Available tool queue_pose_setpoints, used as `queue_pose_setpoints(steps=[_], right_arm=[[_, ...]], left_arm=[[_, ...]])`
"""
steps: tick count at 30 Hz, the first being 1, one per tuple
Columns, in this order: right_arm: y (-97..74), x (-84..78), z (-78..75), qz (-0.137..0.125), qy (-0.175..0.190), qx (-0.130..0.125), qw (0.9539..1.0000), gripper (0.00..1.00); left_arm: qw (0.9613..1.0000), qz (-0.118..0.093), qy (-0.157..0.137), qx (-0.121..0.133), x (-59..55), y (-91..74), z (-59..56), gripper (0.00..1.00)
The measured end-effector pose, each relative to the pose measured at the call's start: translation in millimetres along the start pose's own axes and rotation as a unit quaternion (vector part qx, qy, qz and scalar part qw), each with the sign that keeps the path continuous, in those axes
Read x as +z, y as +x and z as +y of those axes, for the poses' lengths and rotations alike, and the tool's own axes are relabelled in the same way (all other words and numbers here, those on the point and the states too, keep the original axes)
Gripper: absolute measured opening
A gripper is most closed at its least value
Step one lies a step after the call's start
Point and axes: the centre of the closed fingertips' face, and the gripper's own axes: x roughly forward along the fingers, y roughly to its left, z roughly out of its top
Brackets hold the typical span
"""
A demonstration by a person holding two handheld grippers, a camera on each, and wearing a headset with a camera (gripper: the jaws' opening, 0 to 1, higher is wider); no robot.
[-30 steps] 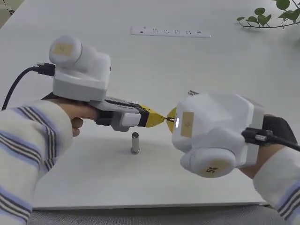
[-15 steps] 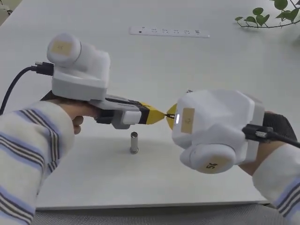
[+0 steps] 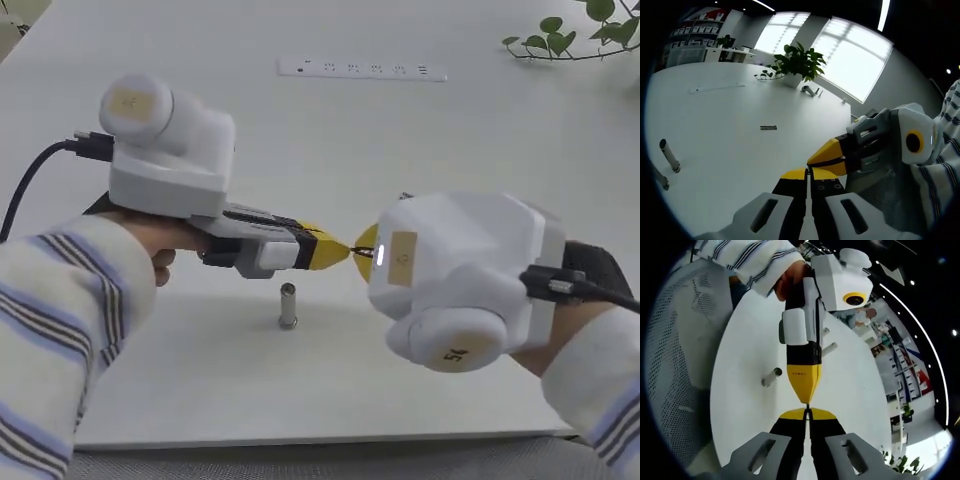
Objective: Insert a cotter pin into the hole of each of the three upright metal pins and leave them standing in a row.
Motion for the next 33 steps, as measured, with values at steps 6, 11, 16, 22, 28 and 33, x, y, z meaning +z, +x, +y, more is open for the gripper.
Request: queue_pose_setpoints(steps=[6,11,16,22,28,33], right_arm=[[-0.1,0.5,1.5,-0.004,-0.014,0.006,0.9999,0.03],[-0.7,0.5,0.3,-0.015,-0.006,0.012,0.9998,0.08],[-2.1,0.0,-2.7,-0.022,0.0,0.014,0.9997,0.11],[-5.1,-0.7,1.7,-0.038,0.029,0.041,0.998,0.13],[-10.9,-2.1,6.1,-0.063,0.085,0.086,0.9906,0.13],[-15.0,-7.0,8.6,-0.069,0.087,0.112,0.9876,0.13]], left_arm=[[1.0,0.003,0.007,0.0,-0.2,-0.7,0.3,0.0],[0.9999,0.001,0.013,-0.005,1.3,-0.3,-1.5,0.0],[0.9997,0.002,0.024,-0.006,0.5,0.4,-2.1,0.0],[0.9979,0.004,0.064,-0.012,-0.5,-0.3,-3.9,0.0],[0.9907,0.009,0.134,-0.024,-3.6,-2.6,-7.6,0.0],[0.9808,0.021,0.19,-0.038,-9.9,-5.8,-12.6,0.0]])
